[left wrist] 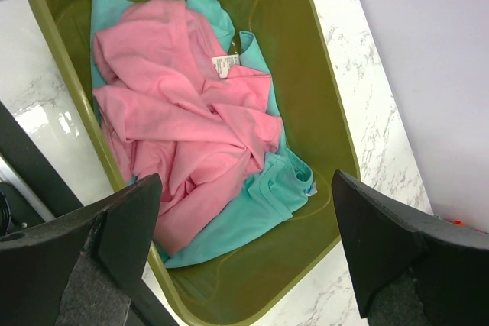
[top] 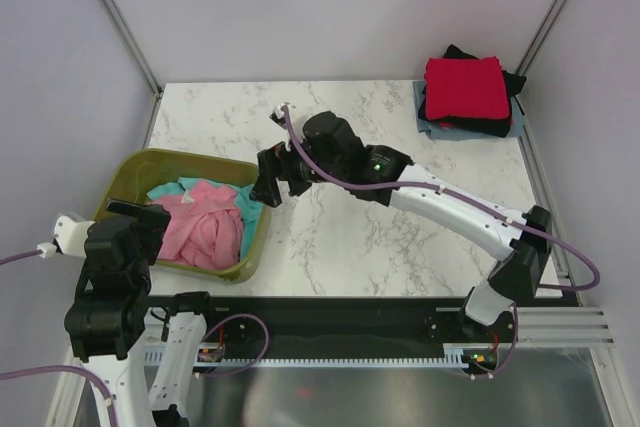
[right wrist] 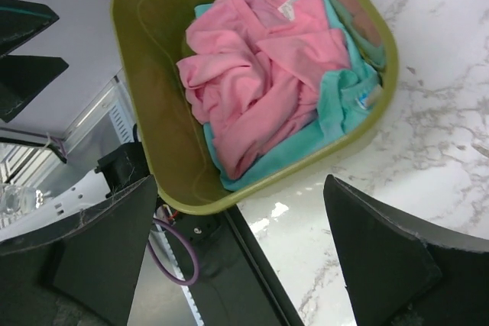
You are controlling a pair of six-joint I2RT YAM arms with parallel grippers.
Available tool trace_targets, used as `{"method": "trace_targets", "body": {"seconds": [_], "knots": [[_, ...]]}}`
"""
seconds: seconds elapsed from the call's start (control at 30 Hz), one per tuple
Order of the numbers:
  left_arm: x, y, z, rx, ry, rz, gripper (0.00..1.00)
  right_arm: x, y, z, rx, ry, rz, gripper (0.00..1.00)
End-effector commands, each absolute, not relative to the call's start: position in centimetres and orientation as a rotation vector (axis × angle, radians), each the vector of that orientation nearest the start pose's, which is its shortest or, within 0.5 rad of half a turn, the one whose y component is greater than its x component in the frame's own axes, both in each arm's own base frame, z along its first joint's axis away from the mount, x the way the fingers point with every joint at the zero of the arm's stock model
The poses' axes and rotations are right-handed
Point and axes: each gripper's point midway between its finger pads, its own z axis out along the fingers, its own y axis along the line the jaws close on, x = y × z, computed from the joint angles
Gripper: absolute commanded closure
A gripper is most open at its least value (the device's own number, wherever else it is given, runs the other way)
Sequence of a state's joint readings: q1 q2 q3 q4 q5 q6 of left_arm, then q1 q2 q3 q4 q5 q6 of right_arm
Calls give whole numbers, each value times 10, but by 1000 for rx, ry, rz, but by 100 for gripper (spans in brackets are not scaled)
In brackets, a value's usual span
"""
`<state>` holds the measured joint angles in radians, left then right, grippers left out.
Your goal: Fold and stack the t-shirts
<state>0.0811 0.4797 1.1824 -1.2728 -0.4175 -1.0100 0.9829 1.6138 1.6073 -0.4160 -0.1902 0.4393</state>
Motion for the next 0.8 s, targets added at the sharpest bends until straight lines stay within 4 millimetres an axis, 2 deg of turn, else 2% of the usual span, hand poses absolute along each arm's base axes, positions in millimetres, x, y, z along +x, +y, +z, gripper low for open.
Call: {"method": "trace_targets", "body": {"seconds": [0.0,0.03,0.07,0.1,0.13,0.17,0.2,0.23,0.27,0.3,0.33,0.4,0.43,0.5,0.57,0.6,0.77], "knots": [[128,56,303,-1189,1620,-77,0,221,461,323,-802,1954,1157,2],[126,56,305,-1187,1612,-82,0,220,476,304,-837,1993,1156,2],[126,55,306,-1180,1610,-91,0,218,482,295,-867,2026,1139,2],[125,54,305,-1174,1617,-90,0,219,492,310,-882,1990,1151,2],[125,54,306,-1164,1618,-92,0,215,509,282,-933,2039,1130,2],[124,54,306,-1155,1618,-89,0,215,513,269,-970,2071,1092,2],[124,54,306,-1154,1620,-87,0,216,523,278,-980,2041,1097,2],[122,55,306,-1152,1617,-81,0,217,536,248,-1010,2091,1065,2],[121,55,307,-1145,1614,-81,1,219,541,249,-1022,2092,1050,2],[120,55,307,-1141,1612,-83,1,224,544,236,-1014,2116,1007,2],[120,55,307,-1136,1611,-83,2,227,550,212,-1028,2155,977,2],[118,55,308,-1130,1607,-83,3,232,553,193,-1037,2171,932,2],[118,55,307,-1122,1612,-84,3,230,556,178,-1055,2190,919,2],[118,54,304,-1119,1614,-88,4,228,565,162,-1077,2198,924,2],[118,54,300,-1117,1619,-88,5,226,575,159,-1083,2181,946,2],[118,53,298,-1116,1624,-87,5,225,579,147,-1095,2190,942,2],[119,51,284,-1115,1653,-87,5,225,601,139,-1066,2151,1003,2]]}}
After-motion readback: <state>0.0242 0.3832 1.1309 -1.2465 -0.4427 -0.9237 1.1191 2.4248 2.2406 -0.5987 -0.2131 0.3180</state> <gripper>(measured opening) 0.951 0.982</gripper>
